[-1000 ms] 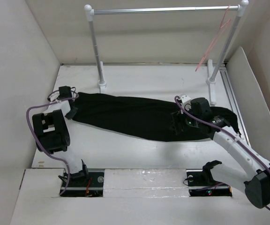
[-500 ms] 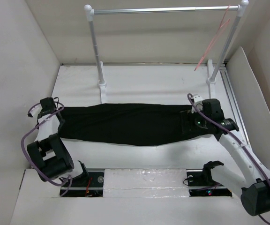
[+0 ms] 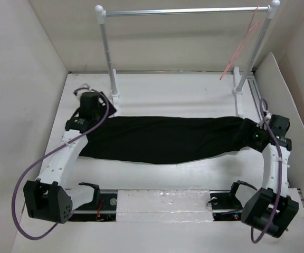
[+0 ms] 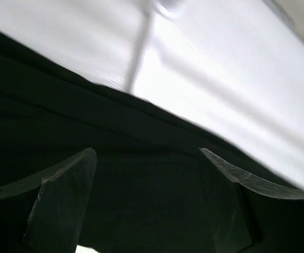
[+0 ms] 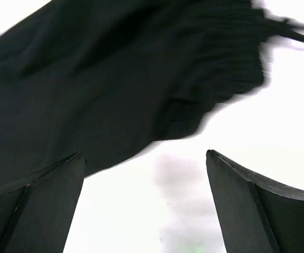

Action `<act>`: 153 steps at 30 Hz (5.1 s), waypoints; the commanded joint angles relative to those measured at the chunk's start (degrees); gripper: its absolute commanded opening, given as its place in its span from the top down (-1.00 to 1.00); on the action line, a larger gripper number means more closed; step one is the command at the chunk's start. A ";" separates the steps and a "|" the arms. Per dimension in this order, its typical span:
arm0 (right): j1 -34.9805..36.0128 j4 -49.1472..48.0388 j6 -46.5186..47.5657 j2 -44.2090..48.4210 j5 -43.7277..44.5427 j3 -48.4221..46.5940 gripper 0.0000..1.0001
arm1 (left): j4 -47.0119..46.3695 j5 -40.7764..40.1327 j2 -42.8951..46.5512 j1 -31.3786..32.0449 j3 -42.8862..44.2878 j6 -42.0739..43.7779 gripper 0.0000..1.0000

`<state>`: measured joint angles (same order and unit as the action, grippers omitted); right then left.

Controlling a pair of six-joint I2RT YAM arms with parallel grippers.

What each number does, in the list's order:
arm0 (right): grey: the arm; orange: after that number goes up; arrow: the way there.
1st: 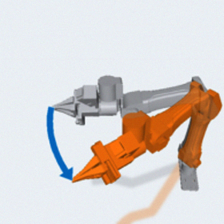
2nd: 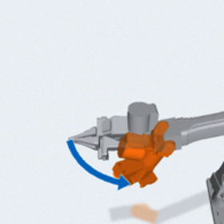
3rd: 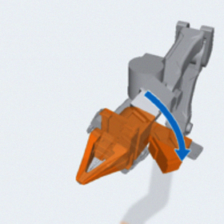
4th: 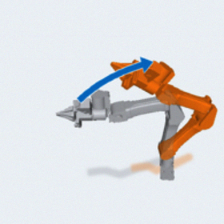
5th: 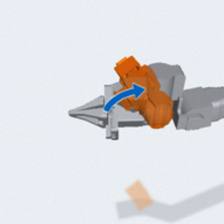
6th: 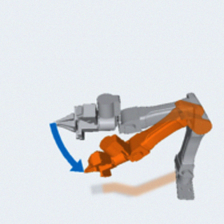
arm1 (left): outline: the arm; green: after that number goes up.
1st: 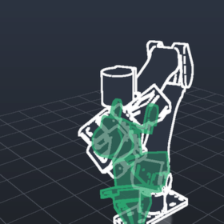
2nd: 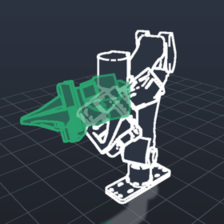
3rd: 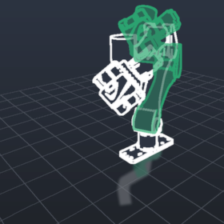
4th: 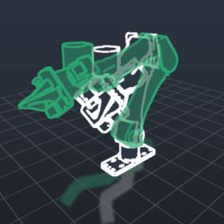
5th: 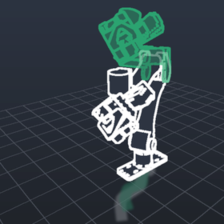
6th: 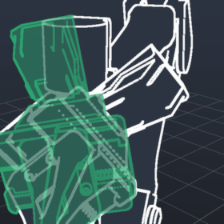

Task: Place the trousers on the hanger
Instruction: Fold the trousers, then grab a hanger with the right arm

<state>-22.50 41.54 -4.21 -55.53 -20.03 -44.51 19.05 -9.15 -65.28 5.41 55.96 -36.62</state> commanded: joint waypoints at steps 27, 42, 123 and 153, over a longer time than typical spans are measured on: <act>-12.30 -34.42 -16.19 -25.59 1.49 11.47 0.65 | -9.99 4.75 -10.57 25.71 -15.18 0.68 -0.44; -13.63 -4.46 0.86 -2.48 16.96 -20.42 0.90 | -8.50 2.11 -24.53 47.47 -10.28 -6.26 -0.44; 51.19 -1.36 3.50 -11.62 13.46 -41.03 0.61 | 0.19 -7.27 -6.60 28.83 8.18 6.47 1.00; 10.46 -28.52 -12.56 -48.45 -22.59 -65.10 -0.35 | -0.94 -11.51 -6.36 53.30 5.56 1.38 0.55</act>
<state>-12.69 21.54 -13.45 -103.88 -40.01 -111.81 18.85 -20.78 -72.16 58.76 61.58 -34.68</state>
